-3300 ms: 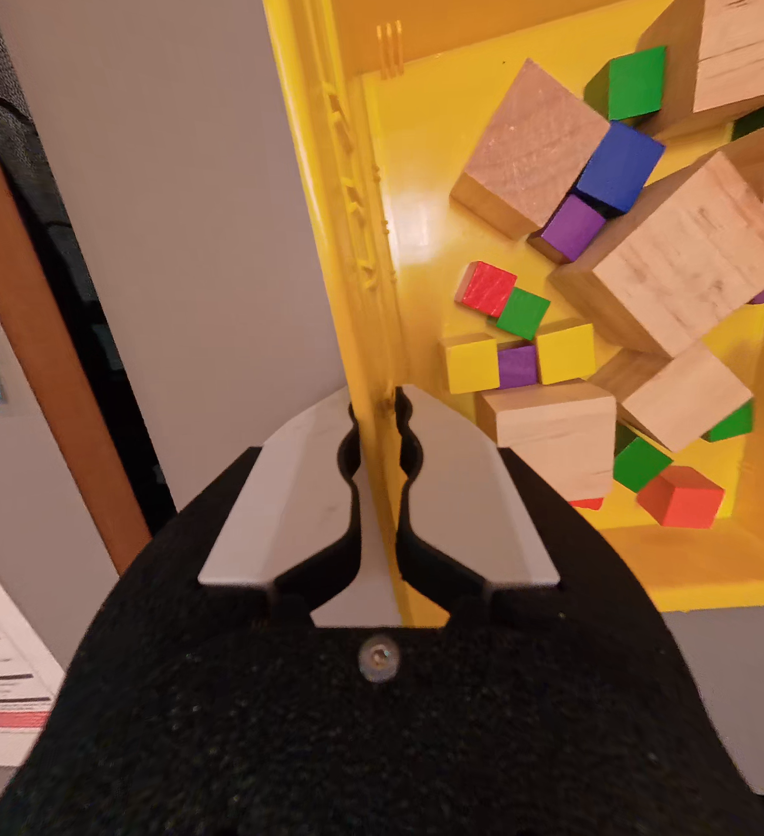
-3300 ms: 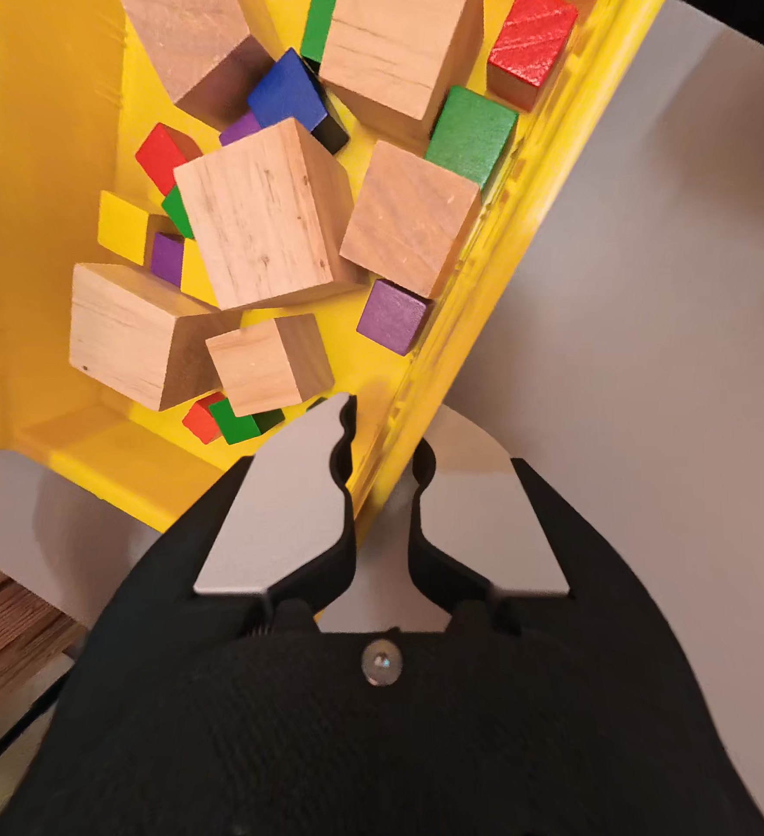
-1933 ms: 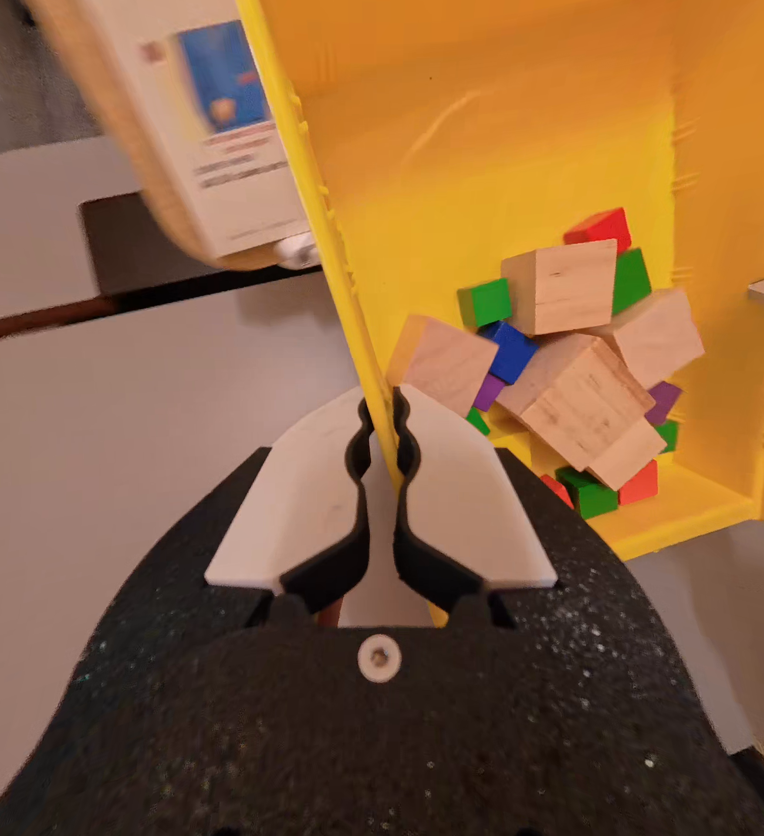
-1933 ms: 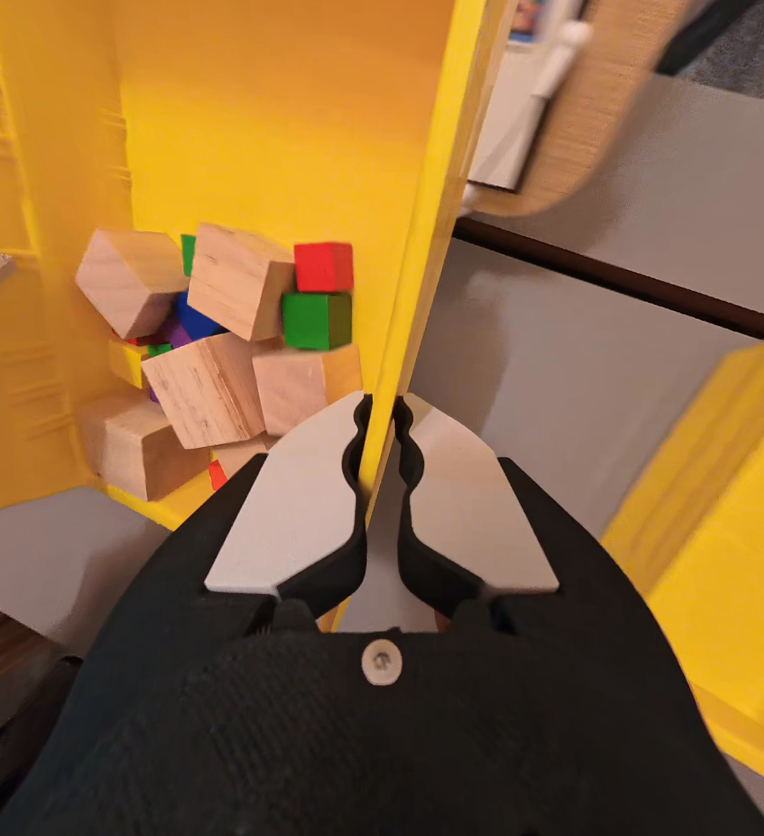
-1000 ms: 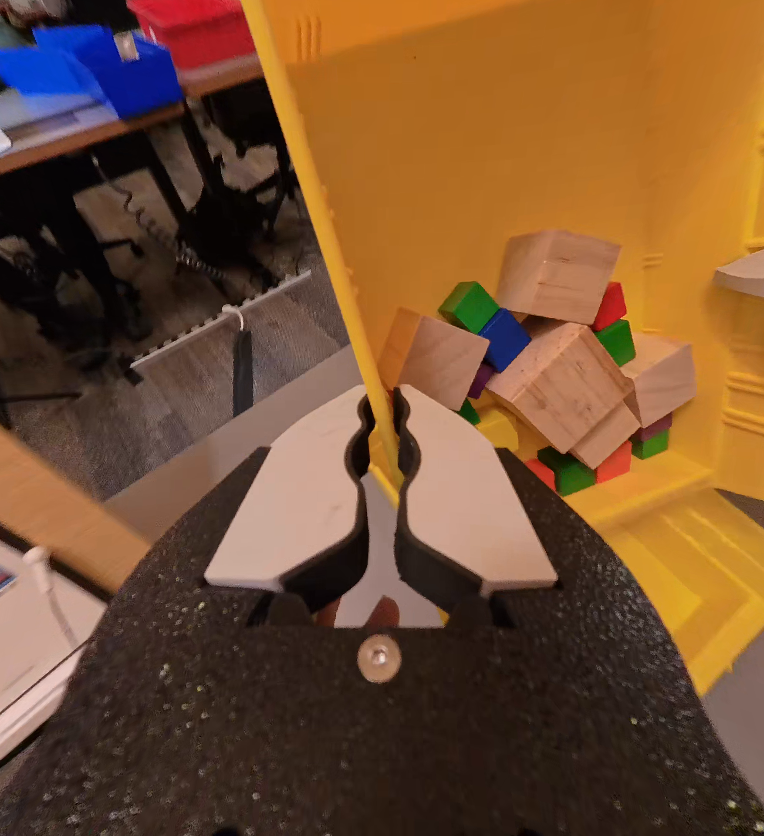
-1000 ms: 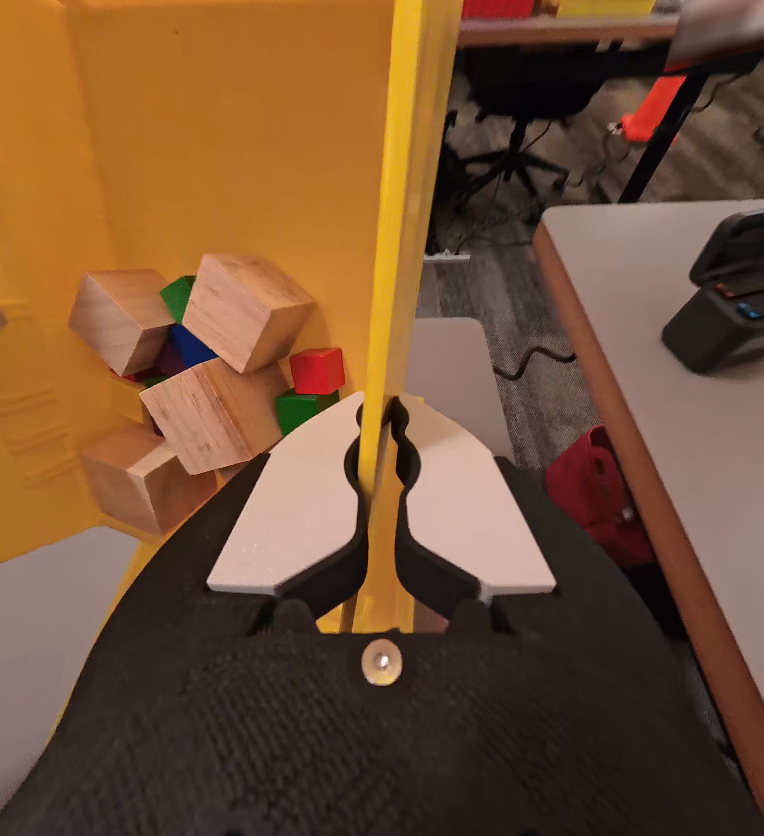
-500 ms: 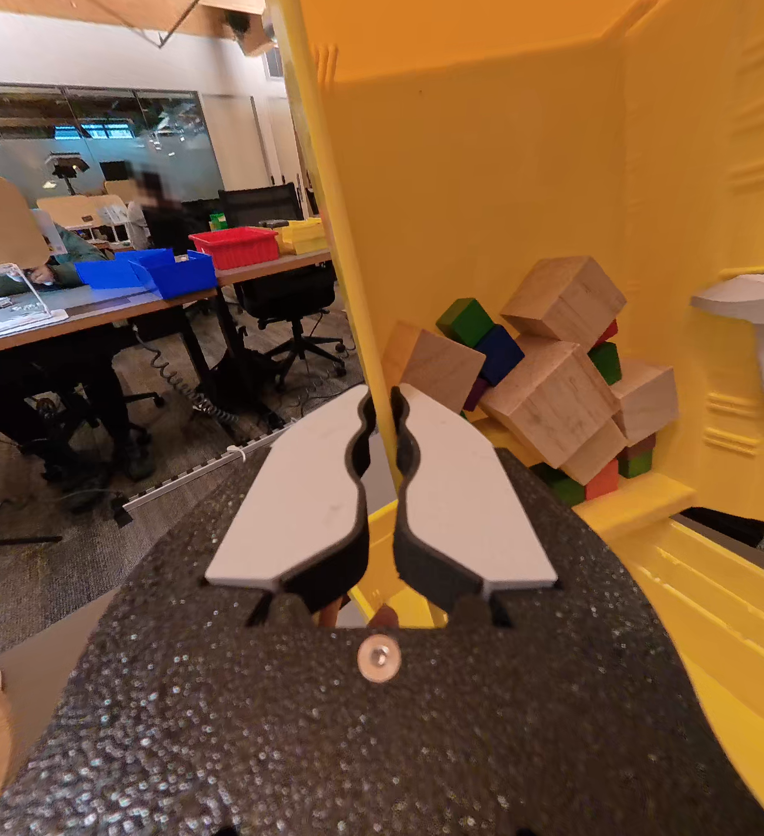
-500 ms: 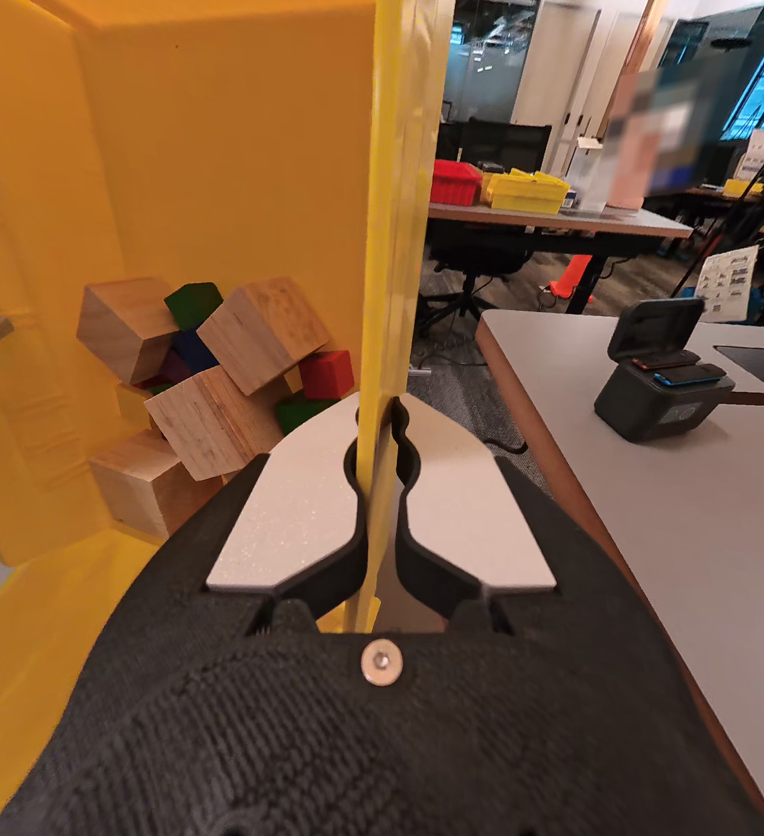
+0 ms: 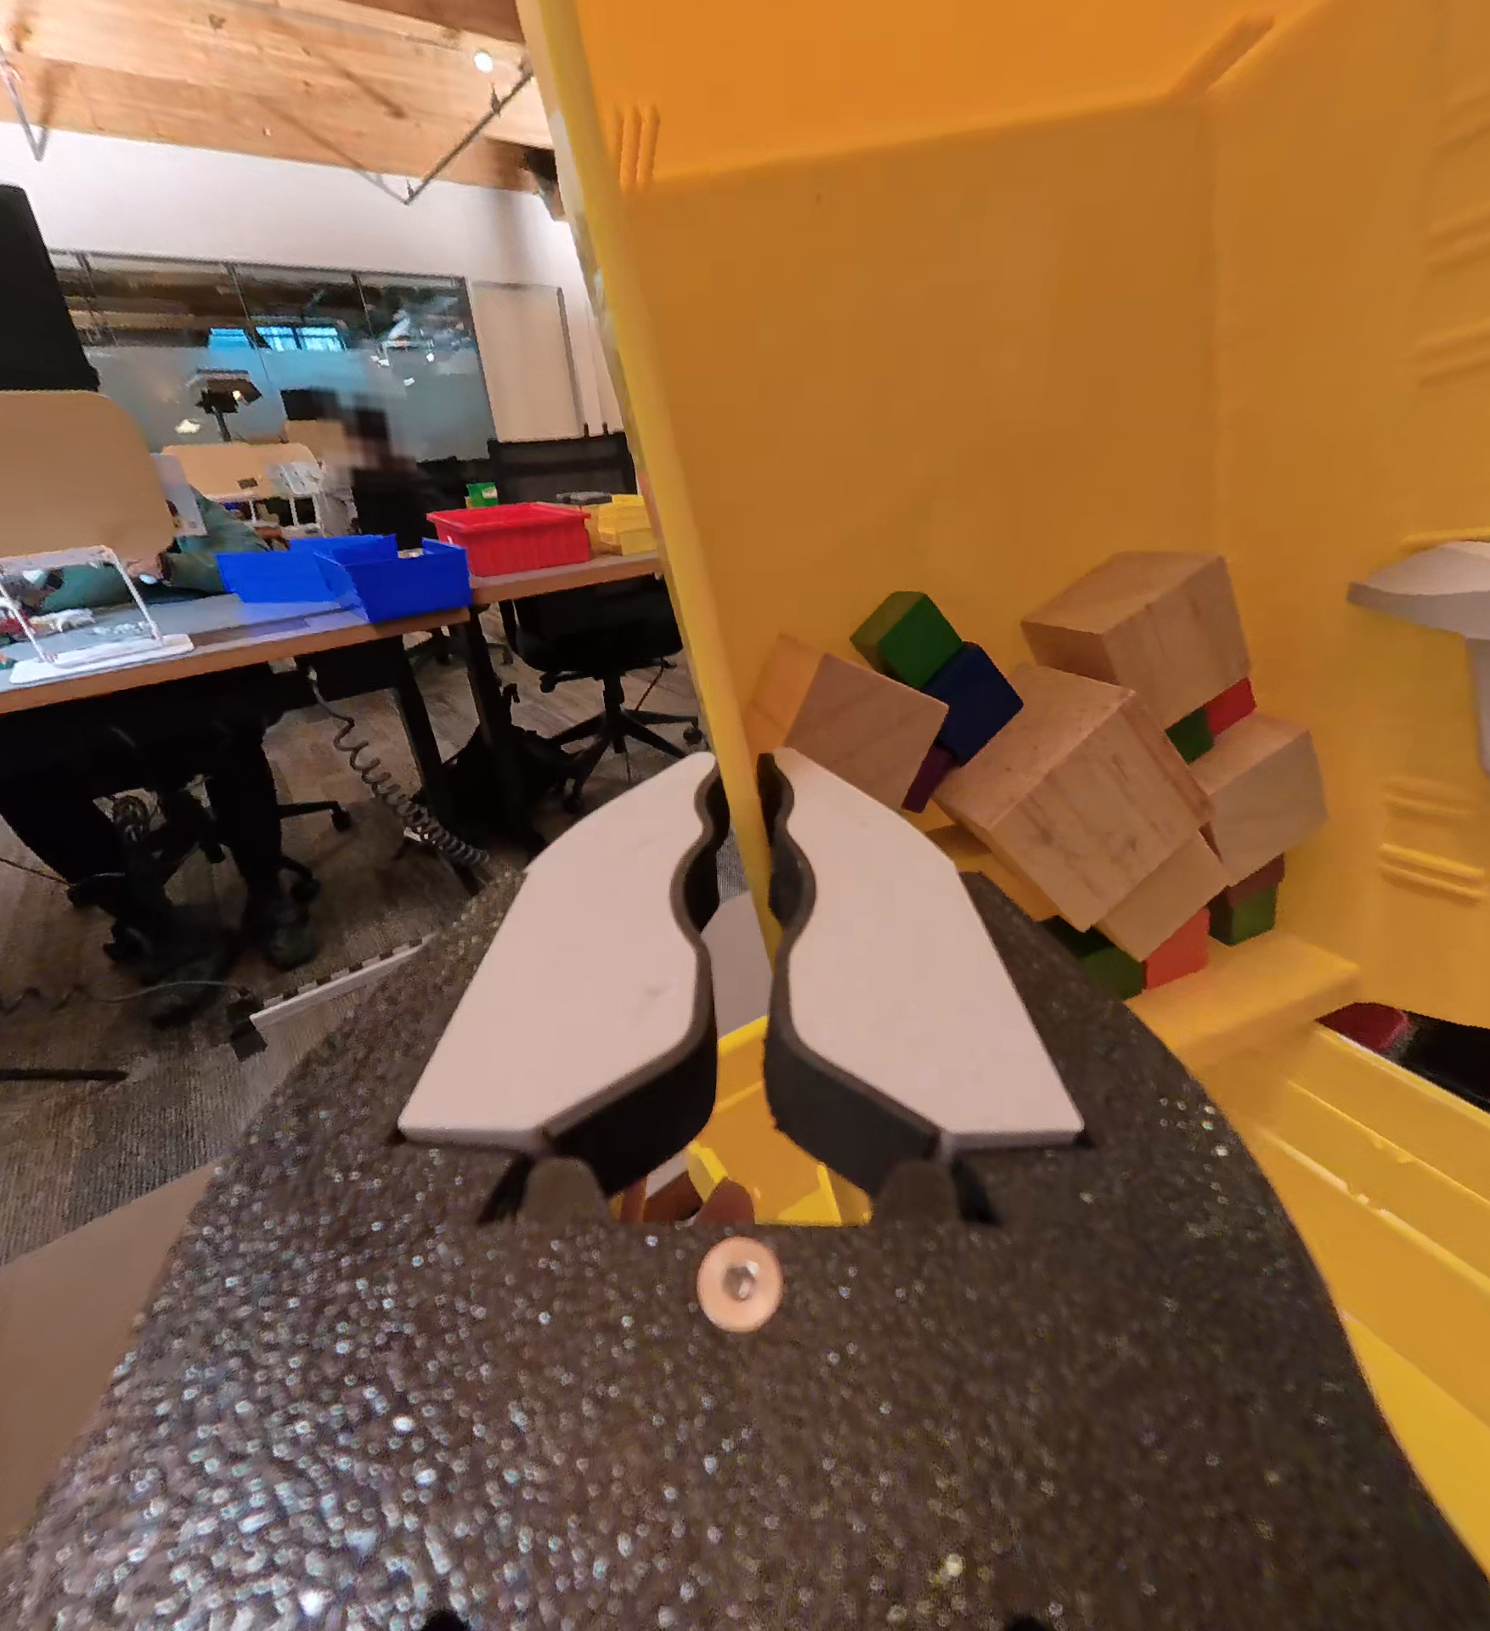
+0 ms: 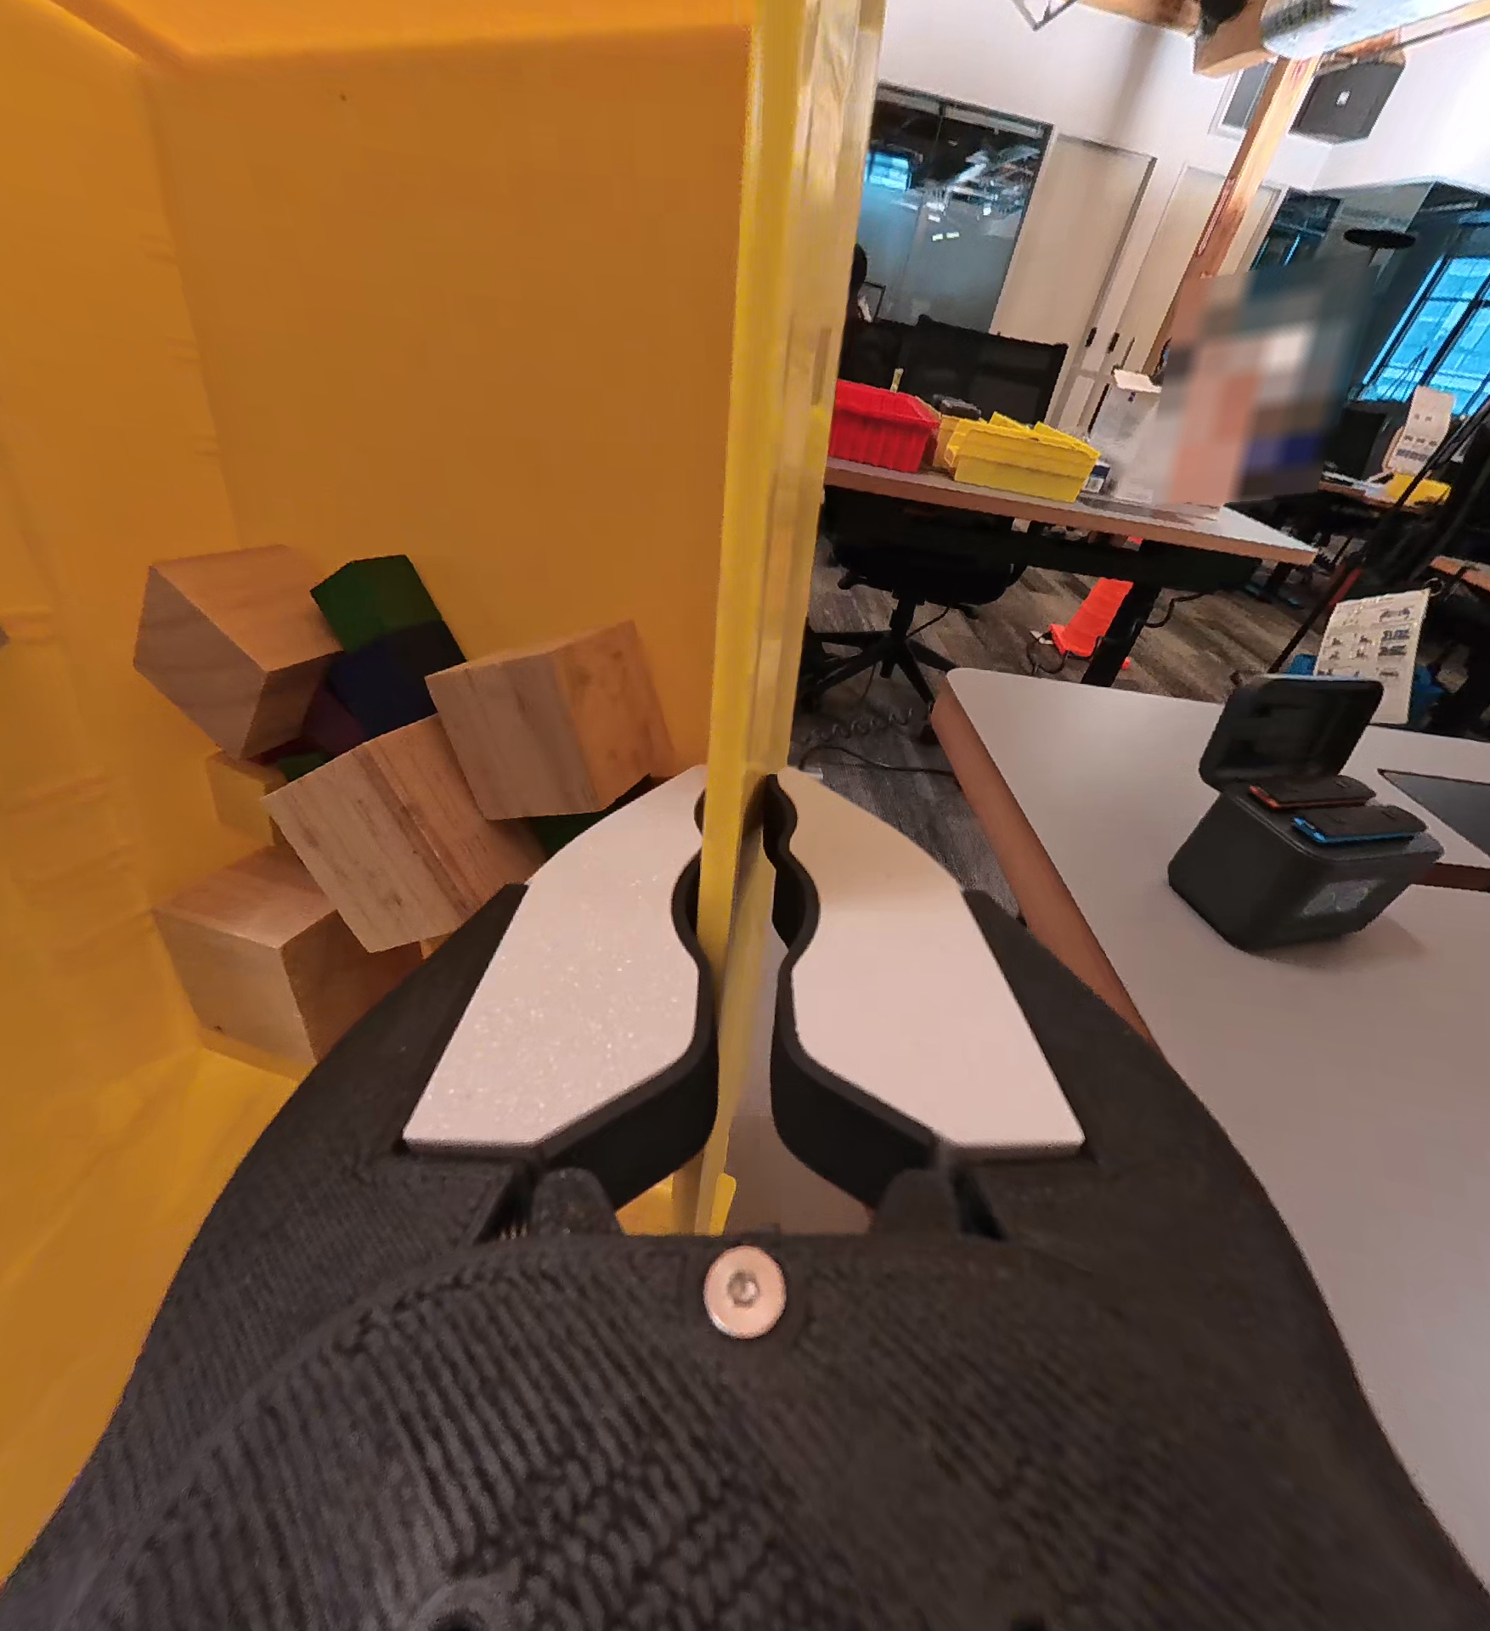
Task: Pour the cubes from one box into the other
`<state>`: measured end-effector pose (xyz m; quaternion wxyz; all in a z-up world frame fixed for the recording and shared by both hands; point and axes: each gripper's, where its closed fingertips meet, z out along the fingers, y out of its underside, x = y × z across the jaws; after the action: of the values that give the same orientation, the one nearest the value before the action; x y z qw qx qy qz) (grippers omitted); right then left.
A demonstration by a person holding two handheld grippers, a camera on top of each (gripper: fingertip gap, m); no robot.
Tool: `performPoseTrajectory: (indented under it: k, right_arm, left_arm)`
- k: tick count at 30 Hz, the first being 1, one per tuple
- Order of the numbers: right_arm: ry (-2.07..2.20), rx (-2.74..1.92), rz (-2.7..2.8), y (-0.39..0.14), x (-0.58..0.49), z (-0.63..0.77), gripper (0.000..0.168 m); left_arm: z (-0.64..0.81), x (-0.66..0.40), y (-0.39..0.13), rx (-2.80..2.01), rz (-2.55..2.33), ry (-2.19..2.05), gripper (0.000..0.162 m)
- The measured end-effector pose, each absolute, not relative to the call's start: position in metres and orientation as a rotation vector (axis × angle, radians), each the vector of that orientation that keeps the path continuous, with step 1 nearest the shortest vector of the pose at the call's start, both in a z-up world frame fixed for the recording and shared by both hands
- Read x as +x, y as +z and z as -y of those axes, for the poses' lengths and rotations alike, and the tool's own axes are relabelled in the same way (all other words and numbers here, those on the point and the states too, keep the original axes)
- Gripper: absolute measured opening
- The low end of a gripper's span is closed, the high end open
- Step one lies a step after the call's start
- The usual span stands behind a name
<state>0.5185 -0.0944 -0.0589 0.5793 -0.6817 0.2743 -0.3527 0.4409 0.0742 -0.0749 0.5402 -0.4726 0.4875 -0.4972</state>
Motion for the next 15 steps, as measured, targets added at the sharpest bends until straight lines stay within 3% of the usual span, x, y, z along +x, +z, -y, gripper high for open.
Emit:
performPoseTrajectory:
  k: [15]
  right_arm:
    - [-0.836,-1.410,-0.612,-0.049,0.524,0.093,0.006]
  left_arm:
    - [-0.074,0.440,-0.058,-1.069,-1.071,-1.203,0.005]
